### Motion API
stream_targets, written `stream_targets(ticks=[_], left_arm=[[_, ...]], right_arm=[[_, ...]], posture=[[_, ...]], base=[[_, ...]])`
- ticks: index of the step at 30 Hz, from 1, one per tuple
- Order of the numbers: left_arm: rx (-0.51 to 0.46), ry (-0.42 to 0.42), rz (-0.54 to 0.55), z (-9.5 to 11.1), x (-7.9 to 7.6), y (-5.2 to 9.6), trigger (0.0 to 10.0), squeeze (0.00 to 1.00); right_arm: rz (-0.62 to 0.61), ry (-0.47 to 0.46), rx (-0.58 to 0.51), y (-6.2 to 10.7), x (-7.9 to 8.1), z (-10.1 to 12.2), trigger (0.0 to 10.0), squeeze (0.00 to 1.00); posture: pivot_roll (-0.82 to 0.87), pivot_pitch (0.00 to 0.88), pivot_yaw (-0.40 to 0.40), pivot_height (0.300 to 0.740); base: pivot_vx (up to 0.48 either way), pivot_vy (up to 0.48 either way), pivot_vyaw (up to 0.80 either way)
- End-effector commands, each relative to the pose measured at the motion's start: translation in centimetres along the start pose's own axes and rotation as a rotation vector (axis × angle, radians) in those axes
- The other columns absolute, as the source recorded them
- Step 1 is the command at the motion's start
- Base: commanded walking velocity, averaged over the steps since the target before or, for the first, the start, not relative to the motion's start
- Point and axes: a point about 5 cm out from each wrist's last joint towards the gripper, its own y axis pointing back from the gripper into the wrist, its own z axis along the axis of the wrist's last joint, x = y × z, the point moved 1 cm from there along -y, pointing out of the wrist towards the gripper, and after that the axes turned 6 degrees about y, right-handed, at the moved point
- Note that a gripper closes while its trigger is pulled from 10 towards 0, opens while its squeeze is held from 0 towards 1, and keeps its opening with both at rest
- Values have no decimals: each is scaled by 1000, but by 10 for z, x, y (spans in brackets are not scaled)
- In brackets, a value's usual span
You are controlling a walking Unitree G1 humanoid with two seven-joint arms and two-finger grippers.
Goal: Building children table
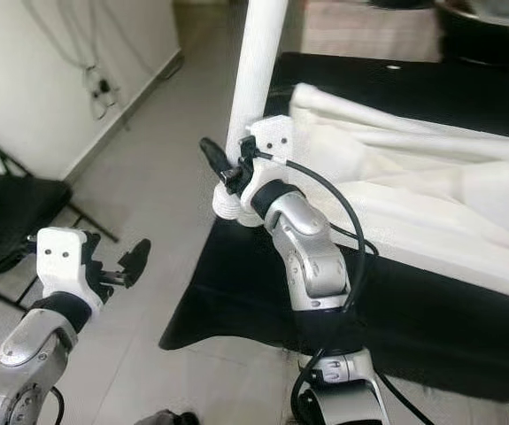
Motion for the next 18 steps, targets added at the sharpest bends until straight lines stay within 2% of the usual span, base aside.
stream_targets(ticks=[1,5,9,11,16,18], left_arm=[[0,-4,2,-2,-1,1,10000,0],[-18,-7,-22,0,-5,-2,10000,0],[-22,-4,-24,-1,-6,-2,10000,0],[-27,-1,-26,-1,-7,-2,10000,0],[-35,-4,-25,-1,-8,-1,10000,0],[-39,2,-13,-1,-7,-1,10000,0]], right_arm=[[30,-12,-9,2,6,1,10000,0],[98,-17,-23,1,17,2,10000,0],[106,-6,-27,2,17,3,10000,0],[157,2,-39,6,19,5,10000,0],[156,20,-42,7,19,5,10000,0],[138,33,-11,6,18,1,10000,0]], posture=[[-55,92,43,740],[-56,87,43,740],[-59,85,42,740],[-56,86,39,740],[-55,90,38,740],[-56,92,40,740]], base=[[247,0,-800],[264,0,-203],[263,0,-200],[262,0,0],[262,0,158],[253,0,0]])
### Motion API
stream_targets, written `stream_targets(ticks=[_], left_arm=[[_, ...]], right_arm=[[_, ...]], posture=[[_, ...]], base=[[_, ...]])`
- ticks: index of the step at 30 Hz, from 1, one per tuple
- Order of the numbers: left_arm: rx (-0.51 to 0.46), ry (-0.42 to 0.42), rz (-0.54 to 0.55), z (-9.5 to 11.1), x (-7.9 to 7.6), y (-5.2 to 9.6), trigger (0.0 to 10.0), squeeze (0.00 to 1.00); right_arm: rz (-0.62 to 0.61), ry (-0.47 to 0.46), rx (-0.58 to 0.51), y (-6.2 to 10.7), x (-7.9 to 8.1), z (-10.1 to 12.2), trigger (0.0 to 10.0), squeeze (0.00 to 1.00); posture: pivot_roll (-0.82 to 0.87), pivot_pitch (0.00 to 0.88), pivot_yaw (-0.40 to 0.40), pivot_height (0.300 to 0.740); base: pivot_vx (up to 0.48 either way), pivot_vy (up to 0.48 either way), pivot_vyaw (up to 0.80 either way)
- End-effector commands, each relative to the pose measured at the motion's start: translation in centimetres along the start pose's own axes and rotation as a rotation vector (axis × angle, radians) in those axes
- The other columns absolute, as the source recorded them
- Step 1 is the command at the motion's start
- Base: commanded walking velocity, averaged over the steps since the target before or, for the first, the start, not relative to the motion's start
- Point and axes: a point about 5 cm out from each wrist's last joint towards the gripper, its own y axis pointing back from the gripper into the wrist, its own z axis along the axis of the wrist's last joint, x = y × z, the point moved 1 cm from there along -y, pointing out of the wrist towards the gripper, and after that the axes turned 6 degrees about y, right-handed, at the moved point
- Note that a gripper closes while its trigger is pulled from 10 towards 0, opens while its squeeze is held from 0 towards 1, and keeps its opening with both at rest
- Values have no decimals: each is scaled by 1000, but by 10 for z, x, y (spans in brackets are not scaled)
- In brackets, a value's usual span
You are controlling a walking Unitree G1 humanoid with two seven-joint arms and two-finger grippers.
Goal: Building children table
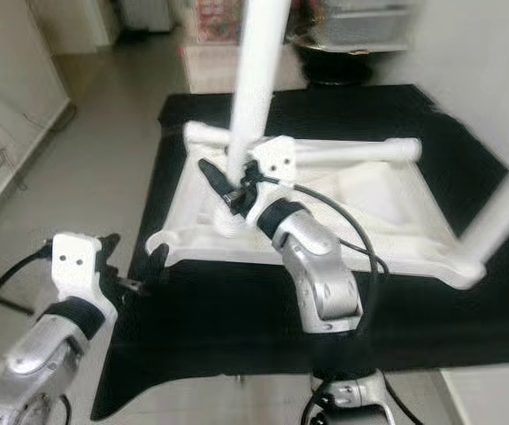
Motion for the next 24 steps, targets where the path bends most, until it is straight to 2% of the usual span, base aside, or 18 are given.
stream_targets(ticks=[1,6,11,24], left_arm=[[3,-4,20,-2,3,1,10000,0],[11,-2,54,-5,6,2,10000,0],[54,-48,73,-13,7,8,10000,0],[79,-38,74,-19,7,14,10000,0]], right_arm=[[5,3,-1,-1,3,1,10000,0],[11,1,5,0,3,0,10000,0],[21,4,15,3,0,-2,10000,0],[31,17,19,0,1,-1,10000,0]], posture=[[-56,92,40,740],[-54,95,44,740],[-44,106,42,740],[-40,109,36,740]], base=[[244,0,0],[0,0,0],[0,0,0],[0,0,0]])
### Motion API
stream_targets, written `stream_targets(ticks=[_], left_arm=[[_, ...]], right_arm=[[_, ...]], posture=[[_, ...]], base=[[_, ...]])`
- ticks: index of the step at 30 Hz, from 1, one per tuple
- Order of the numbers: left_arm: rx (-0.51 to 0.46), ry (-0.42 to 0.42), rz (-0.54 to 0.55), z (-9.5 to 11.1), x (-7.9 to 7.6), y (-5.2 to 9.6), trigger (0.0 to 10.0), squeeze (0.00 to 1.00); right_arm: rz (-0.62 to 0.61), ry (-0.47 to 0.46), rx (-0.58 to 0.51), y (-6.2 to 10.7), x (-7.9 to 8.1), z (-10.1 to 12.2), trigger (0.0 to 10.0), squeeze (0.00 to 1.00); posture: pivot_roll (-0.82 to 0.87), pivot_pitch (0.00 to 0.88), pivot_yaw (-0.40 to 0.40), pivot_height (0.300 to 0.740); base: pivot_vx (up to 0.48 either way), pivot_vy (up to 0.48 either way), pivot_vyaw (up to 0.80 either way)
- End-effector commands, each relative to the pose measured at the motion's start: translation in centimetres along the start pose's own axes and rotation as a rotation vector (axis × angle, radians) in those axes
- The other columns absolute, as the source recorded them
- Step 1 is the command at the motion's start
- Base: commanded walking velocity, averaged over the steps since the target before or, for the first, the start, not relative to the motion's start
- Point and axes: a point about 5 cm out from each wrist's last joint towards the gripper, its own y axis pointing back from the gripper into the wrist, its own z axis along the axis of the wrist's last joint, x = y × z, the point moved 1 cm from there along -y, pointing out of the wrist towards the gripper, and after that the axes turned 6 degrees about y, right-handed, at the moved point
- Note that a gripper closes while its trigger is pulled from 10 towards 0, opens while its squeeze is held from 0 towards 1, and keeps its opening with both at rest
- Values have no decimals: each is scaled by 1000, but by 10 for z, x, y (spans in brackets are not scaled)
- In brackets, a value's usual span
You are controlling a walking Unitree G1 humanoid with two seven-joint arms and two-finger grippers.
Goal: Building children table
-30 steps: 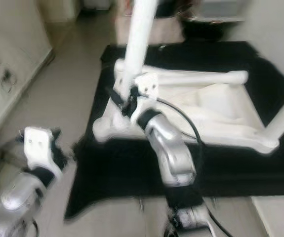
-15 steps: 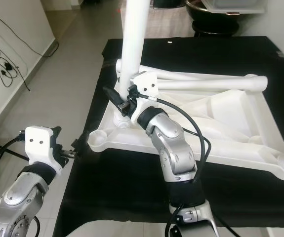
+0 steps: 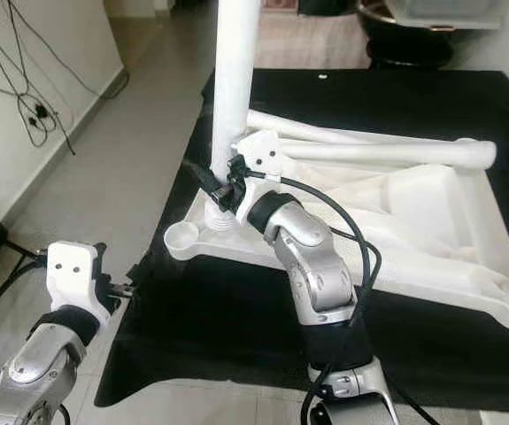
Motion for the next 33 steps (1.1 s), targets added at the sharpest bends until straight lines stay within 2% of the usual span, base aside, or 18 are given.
stream_targets(ticks=[1,7,13,17,25,28,33], left_arm=[[18,-10,2,-4,2,2,10000,0],[36,-23,27,-9,5,5,10000,0],[18,-19,26,-6,5,6,10000,0],[11,-5,24,-4,5,6,10000,0],[9,-6,22,-3,5,6,10000,0],[-7,-1,34,-1,5,7,10000,0],[13,-46,29,-3,2,6,10000,0]], right_arm=[[10,-2,-4,-2,3,1,10000,0],[-4,-11,17,-1,2,-2,10000,0],[6,-22,23,-1,4,-3,10000,0],[8,-21,-19,-1,4,2,10000,0],[15,33,16,0,2,-2,10000,0],[2,28,6,1,0,-2,10000,0],[3,14,5,1,0,-1,10000,0]], posture=[[-40,109,36,740],[-41,109,36,740],[-41,108,38,740],[-37,108,39,740],[-36,109,40,740],[-34,110,40,740],[-33,111,39,740]], base=[[0,0,0],[0,0,0],[330,0,-800],[386,0,0],[387,0,0],[0,0,0],[0,0,0]])
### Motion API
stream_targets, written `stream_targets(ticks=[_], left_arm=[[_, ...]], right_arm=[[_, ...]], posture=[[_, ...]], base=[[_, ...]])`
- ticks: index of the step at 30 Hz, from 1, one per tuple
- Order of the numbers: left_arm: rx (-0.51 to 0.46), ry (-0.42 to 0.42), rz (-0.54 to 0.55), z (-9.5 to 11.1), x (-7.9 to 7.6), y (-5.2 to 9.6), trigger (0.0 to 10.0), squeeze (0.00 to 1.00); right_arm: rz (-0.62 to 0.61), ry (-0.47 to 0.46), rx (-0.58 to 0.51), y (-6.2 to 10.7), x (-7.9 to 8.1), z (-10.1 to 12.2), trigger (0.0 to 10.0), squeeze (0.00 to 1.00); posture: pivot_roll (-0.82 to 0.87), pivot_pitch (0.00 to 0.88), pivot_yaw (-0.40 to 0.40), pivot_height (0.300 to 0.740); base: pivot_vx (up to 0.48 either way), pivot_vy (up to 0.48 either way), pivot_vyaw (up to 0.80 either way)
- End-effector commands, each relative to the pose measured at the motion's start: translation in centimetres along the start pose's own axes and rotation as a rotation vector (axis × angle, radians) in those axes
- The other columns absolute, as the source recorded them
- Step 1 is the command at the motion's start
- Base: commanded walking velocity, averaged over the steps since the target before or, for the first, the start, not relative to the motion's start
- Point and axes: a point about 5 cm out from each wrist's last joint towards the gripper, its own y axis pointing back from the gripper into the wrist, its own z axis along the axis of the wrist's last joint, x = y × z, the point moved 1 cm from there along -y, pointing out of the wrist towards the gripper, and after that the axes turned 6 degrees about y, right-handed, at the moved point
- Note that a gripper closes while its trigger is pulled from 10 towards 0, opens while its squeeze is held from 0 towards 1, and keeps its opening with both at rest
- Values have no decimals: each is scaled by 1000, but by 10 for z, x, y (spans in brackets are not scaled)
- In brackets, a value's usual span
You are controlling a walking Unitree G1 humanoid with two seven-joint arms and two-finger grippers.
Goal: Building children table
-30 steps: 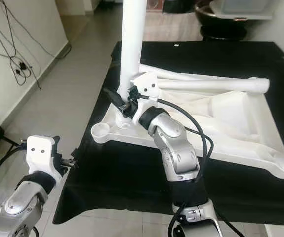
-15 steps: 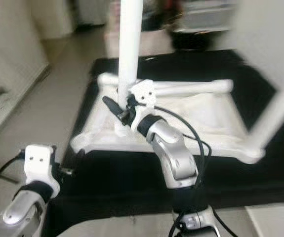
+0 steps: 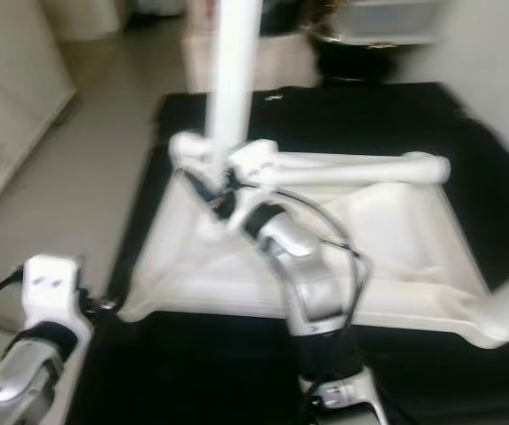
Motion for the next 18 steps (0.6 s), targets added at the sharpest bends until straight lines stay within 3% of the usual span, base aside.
stream_targets(ticks=[1,9,15,18], left_arm=[[31,-36,59,-5,13,8,10000,0],[54,-19,48,-10,11,10,10000,0],[89,-19,65,-16,12,14,10000,0],[125,-9,65,-20,8,22,10000,0]], right_arm=[[76,-2,-73,-13,20,17,10000,0],[95,-5,-59,-13,21,16,10000,0],[177,3,-57,-13,25,16,10000,0],[346,8,-46,-7,36,16,10000,0]], posture=[[-33,111,39,740],[-34,112,36,740],[-34,112,36,740],[-27,116,37,740]], base=[[0,0,0],[0,0,0],[0,0,0],[0,0,0]])
